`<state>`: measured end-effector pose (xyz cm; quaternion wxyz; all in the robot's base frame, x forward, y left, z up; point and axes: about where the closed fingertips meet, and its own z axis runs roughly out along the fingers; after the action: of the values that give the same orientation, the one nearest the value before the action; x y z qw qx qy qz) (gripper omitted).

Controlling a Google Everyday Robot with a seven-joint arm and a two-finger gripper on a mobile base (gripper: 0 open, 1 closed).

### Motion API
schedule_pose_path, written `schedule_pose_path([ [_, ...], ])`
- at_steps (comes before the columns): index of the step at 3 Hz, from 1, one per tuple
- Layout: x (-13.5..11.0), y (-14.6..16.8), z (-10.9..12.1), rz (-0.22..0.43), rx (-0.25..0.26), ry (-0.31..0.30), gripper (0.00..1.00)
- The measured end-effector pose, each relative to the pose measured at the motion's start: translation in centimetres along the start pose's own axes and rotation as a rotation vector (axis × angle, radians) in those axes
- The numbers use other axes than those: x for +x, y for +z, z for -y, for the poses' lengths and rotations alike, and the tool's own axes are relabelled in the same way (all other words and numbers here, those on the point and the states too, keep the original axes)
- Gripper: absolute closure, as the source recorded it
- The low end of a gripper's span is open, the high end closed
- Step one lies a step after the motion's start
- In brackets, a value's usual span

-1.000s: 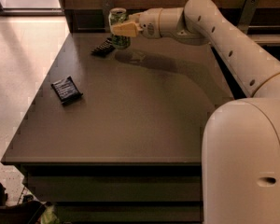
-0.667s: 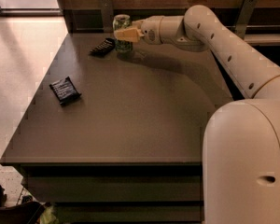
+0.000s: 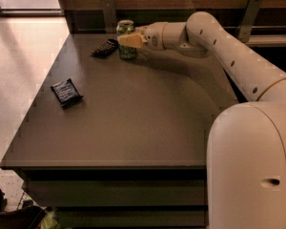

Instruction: Move green can near rxbar chocolate

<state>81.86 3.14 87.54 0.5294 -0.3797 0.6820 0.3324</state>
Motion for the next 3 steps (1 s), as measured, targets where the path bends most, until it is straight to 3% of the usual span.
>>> schedule_pose_path([
  [3,0.11,0.91,-0.57,-0.001,-0.015,0.002,0.16],
])
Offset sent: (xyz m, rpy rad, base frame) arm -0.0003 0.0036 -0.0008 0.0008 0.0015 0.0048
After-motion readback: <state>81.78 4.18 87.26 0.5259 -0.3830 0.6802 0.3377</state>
